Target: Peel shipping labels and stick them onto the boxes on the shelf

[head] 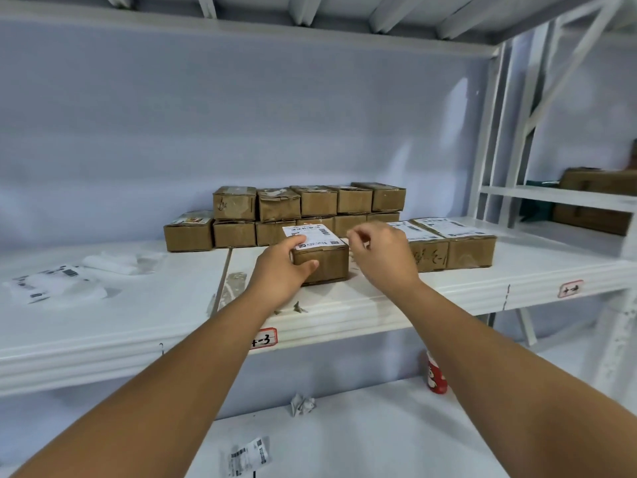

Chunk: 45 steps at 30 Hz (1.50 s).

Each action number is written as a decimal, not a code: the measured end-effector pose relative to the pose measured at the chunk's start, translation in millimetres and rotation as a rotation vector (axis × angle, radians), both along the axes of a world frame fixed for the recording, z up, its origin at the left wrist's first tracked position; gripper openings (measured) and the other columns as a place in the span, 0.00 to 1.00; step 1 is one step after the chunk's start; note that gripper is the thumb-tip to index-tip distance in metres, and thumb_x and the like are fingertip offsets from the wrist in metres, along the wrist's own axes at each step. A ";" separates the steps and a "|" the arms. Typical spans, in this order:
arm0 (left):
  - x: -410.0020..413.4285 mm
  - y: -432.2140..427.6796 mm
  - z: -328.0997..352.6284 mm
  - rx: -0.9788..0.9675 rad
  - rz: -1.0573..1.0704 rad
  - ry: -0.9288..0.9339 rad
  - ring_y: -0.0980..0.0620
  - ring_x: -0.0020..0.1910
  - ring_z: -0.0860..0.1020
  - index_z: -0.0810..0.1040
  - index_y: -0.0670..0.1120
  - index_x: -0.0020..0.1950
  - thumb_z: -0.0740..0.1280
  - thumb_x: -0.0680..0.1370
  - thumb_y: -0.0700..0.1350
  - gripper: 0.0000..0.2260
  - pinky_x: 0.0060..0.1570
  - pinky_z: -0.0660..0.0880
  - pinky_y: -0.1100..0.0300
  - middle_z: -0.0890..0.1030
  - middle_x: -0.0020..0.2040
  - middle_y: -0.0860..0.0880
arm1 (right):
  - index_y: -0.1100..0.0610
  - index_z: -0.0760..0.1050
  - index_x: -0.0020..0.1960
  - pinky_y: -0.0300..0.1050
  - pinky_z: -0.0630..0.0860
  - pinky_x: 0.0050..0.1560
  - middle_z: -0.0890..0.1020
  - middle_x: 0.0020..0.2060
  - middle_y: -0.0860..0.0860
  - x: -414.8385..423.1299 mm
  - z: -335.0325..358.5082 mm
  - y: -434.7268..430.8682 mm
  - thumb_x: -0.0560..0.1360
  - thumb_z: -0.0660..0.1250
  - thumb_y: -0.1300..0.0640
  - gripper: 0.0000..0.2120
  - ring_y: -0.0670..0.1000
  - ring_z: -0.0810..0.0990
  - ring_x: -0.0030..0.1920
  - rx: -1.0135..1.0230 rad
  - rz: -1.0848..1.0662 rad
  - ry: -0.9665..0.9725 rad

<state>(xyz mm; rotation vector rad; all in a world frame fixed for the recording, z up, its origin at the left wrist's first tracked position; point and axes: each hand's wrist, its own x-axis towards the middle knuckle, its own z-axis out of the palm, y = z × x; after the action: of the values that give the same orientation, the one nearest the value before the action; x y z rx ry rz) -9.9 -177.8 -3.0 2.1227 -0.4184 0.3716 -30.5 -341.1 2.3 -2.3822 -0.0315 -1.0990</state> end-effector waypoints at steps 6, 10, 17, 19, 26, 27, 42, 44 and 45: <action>10.6 -41.5 0.6 -0.029 -0.058 0.026 0.50 0.64 0.70 0.69 0.53 0.71 0.68 0.77 0.47 0.23 0.55 0.65 0.66 0.71 0.69 0.49 | 0.52 0.80 0.56 0.51 0.62 0.64 0.78 0.60 0.50 9.2 -4.0 -58.5 0.77 0.59 0.51 0.14 0.54 0.66 0.65 -0.120 -0.366 0.048; 16.1 -65.4 -2.6 0.006 -0.099 -0.008 0.49 0.67 0.68 0.70 0.55 0.70 0.67 0.77 0.48 0.22 0.59 0.64 0.63 0.70 0.69 0.47 | 0.49 0.78 0.60 0.61 0.44 0.71 0.74 0.66 0.48 12.2 -11.4 -72.9 0.80 0.49 0.43 0.22 0.53 0.58 0.73 -0.107 -0.491 0.171; 19.6 -76.7 -5.5 0.077 -0.100 -0.076 0.49 0.67 0.68 0.62 0.53 0.74 0.67 0.77 0.50 0.27 0.61 0.63 0.63 0.70 0.69 0.48 | 0.52 0.74 0.64 0.66 0.43 0.71 0.75 0.65 0.51 10.9 -12.5 -77.2 0.82 0.47 0.46 0.22 0.55 0.62 0.71 -0.002 -0.452 0.199; 18.4 -75.8 -7.3 0.078 -0.093 -0.071 0.50 0.66 0.69 0.61 0.53 0.74 0.67 0.77 0.50 0.28 0.58 0.63 0.63 0.70 0.68 0.48 | 0.52 0.73 0.65 0.66 0.43 0.71 0.74 0.65 0.52 11.6 -13.5 -78.4 0.82 0.46 0.45 0.22 0.55 0.62 0.71 -0.004 -0.450 0.201; 20.3 -75.0 -12.0 0.087 -0.134 -0.075 0.49 0.61 0.75 0.64 0.54 0.71 0.67 0.77 0.46 0.24 0.61 0.70 0.58 0.71 0.68 0.48 | 0.52 0.73 0.66 0.63 0.46 0.72 0.72 0.66 0.53 15.2 -17.5 -80.8 0.81 0.47 0.44 0.23 0.56 0.60 0.71 0.001 -0.446 0.162; 20.3 -74.7 -11.8 0.077 -0.144 -0.069 0.49 0.62 0.74 0.63 0.54 0.72 0.67 0.76 0.46 0.26 0.62 0.69 0.58 0.71 0.68 0.49 | 0.52 0.73 0.65 0.63 0.45 0.72 0.72 0.67 0.53 15.1 -17.8 -80.2 0.81 0.48 0.43 0.23 0.56 0.59 0.72 -0.012 -0.448 0.151; 6.4 -13.9 0.8 0.453 0.210 -0.477 0.50 0.59 0.72 0.77 0.48 0.58 0.61 0.78 0.46 0.10 0.41 0.72 0.57 0.71 0.64 0.53 | 0.55 0.79 0.50 0.45 0.69 0.39 0.82 0.44 0.53 3.5 3.0 26.8 0.74 0.59 0.58 0.11 0.57 0.79 0.46 -0.376 -0.017 -0.140; 4.4 10.6 7.8 0.553 0.265 -0.501 0.48 0.58 0.73 0.78 0.48 0.58 0.61 0.78 0.45 0.11 0.38 0.70 0.57 0.73 0.62 0.51 | 0.53 0.77 0.53 0.44 0.67 0.39 0.82 0.48 0.53 6.2 8.3 52.3 0.76 0.57 0.57 0.12 0.56 0.79 0.49 -0.395 0.031 0.013; 4.3 24.2 10.5 0.595 0.285 -0.496 0.48 0.56 0.73 0.78 0.47 0.57 0.61 0.78 0.44 0.10 0.38 0.69 0.57 0.74 0.60 0.50 | 0.52 0.77 0.54 0.44 0.69 0.40 0.81 0.49 0.53 7.8 11.2 65.0 0.76 0.57 0.56 0.12 0.57 0.79 0.49 -0.381 0.052 0.113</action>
<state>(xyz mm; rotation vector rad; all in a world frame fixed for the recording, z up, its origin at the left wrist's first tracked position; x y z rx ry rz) -5.6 -153.7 7.5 2.6719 -0.5588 1.0587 -22.6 -276.1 13.5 -2.7585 -0.2848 -1.0044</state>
